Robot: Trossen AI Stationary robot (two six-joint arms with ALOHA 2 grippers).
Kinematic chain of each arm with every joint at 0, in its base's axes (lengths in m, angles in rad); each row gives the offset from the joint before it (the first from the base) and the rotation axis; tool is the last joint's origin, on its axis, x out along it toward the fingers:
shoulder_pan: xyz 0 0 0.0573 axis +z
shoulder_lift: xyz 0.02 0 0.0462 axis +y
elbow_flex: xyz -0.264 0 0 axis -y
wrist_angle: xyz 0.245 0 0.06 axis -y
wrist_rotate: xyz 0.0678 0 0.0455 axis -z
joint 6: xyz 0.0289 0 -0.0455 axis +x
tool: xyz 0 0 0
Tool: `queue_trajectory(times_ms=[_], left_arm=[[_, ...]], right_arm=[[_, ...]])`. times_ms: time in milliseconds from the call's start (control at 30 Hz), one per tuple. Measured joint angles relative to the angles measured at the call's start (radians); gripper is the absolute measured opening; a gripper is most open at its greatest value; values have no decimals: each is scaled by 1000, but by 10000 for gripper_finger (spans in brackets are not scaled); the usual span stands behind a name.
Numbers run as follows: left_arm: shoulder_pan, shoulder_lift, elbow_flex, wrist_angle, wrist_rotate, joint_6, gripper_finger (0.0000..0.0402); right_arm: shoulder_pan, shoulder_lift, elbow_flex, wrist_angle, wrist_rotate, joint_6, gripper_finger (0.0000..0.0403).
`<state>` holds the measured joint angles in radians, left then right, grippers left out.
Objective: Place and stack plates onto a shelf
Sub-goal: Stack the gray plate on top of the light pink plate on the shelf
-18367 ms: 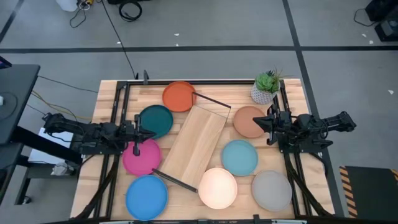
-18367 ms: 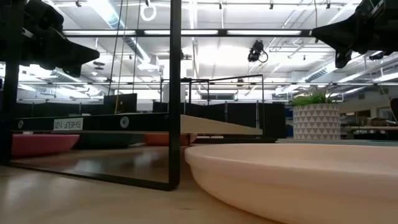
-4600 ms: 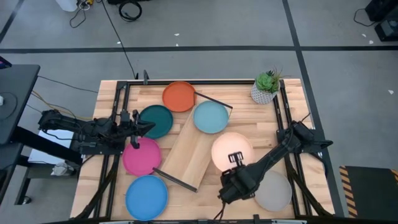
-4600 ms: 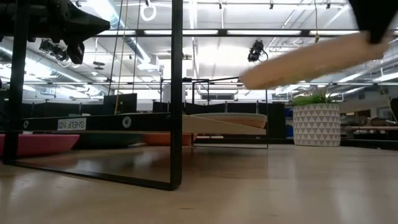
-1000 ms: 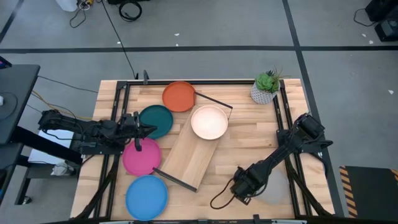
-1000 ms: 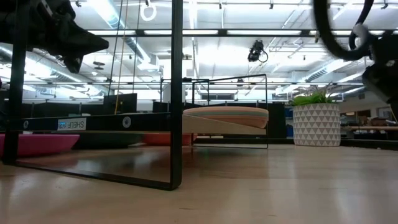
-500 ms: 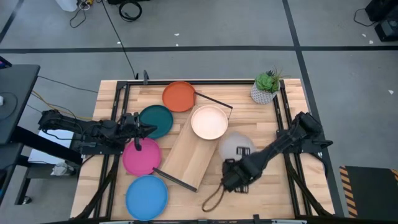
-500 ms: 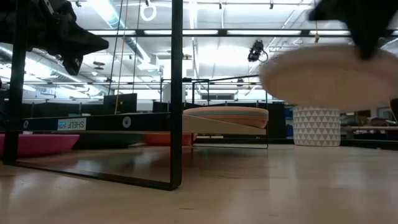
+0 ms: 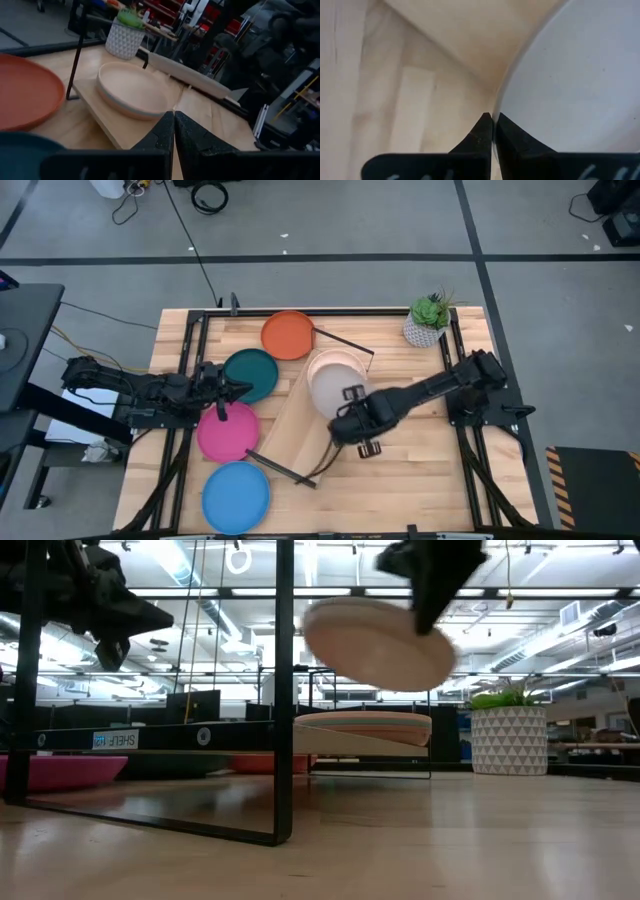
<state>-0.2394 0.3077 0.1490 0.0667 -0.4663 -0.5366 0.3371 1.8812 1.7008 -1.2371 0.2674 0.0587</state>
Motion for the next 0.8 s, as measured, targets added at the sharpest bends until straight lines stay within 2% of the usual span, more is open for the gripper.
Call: queue_trajectory(times_ms=[133,333,533,700,800], left_arm=[[0,0,0,-7,0,-24,21],[0,0,0,-50,0,-56,21],[0,0,0,-51,0,-56,21],[0,0,0,-57,0,-56,21],[0,0,0,-56,0,-56,21]], right_arm=[[-86,0,-46,80,-5,-149,13],[-195,0,-140,112,-4,-167,24],[-233,0,-146,154,-131,-171,60],[-212,-2,-28,4,-61,-105,96],[-194,-5,-8,2,-18,-57,107]])
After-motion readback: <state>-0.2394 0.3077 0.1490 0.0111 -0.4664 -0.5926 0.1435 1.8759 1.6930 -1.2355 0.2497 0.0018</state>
